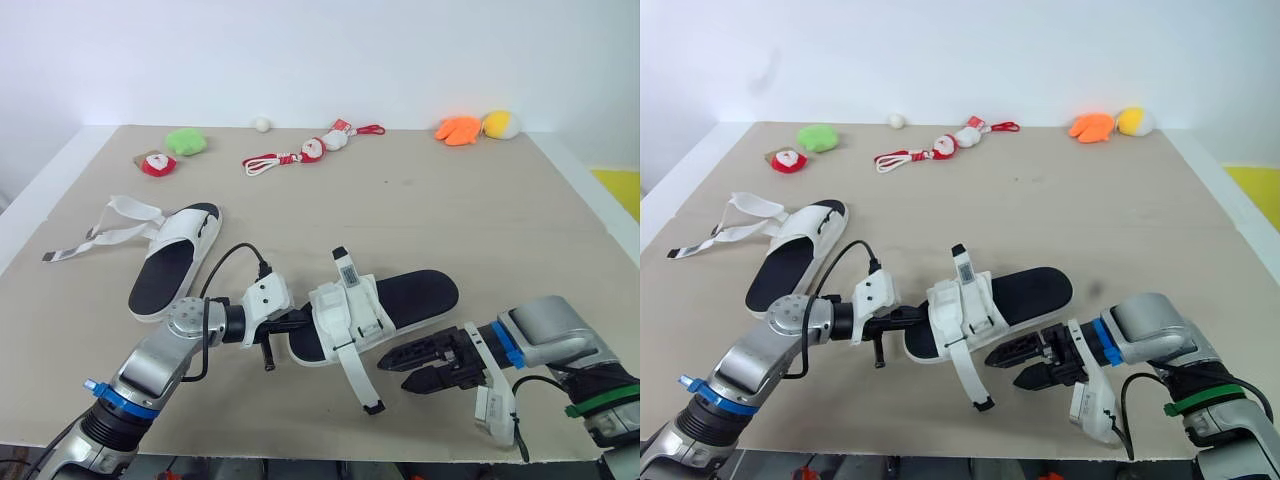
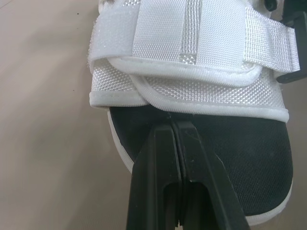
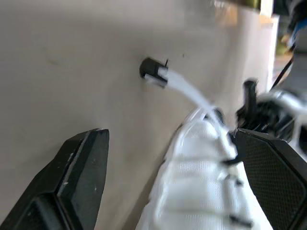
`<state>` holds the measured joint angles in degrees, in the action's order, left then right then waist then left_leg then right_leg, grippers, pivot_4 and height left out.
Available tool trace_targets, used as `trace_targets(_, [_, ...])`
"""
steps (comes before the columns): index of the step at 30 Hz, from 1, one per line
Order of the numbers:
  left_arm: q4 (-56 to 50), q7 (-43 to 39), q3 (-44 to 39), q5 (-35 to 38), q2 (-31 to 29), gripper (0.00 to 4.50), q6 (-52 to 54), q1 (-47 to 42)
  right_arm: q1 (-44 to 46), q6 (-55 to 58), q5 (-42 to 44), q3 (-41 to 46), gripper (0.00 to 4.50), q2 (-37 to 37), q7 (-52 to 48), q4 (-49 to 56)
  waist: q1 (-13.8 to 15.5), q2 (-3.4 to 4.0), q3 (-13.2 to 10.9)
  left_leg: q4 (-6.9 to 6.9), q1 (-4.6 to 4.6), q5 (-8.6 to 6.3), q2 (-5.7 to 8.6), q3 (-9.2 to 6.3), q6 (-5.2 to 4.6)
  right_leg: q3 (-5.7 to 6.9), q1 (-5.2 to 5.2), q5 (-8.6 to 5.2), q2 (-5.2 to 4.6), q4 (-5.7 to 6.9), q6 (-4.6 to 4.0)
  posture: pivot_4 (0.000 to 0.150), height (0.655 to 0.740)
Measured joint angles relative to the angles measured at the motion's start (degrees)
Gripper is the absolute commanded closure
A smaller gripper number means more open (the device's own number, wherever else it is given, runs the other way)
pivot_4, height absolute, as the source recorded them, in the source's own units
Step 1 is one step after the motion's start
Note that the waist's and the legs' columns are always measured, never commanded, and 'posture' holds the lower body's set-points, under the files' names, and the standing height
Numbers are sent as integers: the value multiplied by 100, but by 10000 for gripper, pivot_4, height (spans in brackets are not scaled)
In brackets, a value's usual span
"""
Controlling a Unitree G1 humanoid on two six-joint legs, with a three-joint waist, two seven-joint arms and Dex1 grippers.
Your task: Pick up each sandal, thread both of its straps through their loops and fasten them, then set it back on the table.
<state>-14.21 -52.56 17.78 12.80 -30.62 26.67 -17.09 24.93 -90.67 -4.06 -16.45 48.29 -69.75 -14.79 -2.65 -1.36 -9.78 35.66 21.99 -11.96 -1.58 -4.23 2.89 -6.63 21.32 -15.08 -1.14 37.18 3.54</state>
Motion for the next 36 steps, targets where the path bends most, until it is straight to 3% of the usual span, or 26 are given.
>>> trace_targets(13, [11, -3, -2, -49, -16, 45000, 1, 14, -20, -164, -1722, 124, 180, -296, 1543, 523, 0, -20, 27, -17, -60, 0, -5, 5, 0, -2, -38, -24, 2, 3, -34, 1500, 7400])
trace_targets(17, [15, -3, -2, -49, -17, 45000, 4, 12, 26, -167, -2172, 54, 13461, -289, 1888, 528, 0, -27, 38, -20, -61, 0, -5, 6, 0, -2, -38, -25, 2, 3, -37, 1500, 7400])
trace_targets(22, [14, -5, 1, -49, -16, 45000, 5, 17, 37, -166, -2728, -182, 40950, -288, 2248, 522, 0, -27, 38, -21, -61, 0, -3, 8, 0, -5, -38, -28, 0, 3, -38, 1500, 7400])
trace_targets(23, [16, -5, 3, -49, -16, 45000, 5, 16, 37, -166, -2804, -208, 44613, -286, 2299, 515, 0, -27, 38, -22, -60, 0, -3, 9, 0, -6, -38, -28, 0, 3, -38, 1500, 7400])
trace_targets(27, [42, -6, 19, -49, 4, 45000, 4, 4, 41, -158, -2924, -412, 44613, -73, 2681, 506, -1, -26, 38, -23, -60, -1, 3, 11, -1, -8, -37, -30, -7, 3, -37, 1500, 7400])
trace_targets(30, [50, -14, 35, -49, 12, 45000, 3, -9, 95, 33, -2521, -854, 44613, 366, 2937, 527, -2, -24, 36, -25, -60, -1, 9, 15, -2, -13, -37, -31, -14, 3, -39, 1500, 7400])
trace_targets(36, [84, -62, 35, -48, 9, 45000, -7, -54, 778, 1604, 150, -2517, 44613, 1692, 2586, 1591, -2, 4, 27, -25, -58, -4, 16, 20, -6, -28, -35, -41, -23, 4, -22, 1500, 7400])
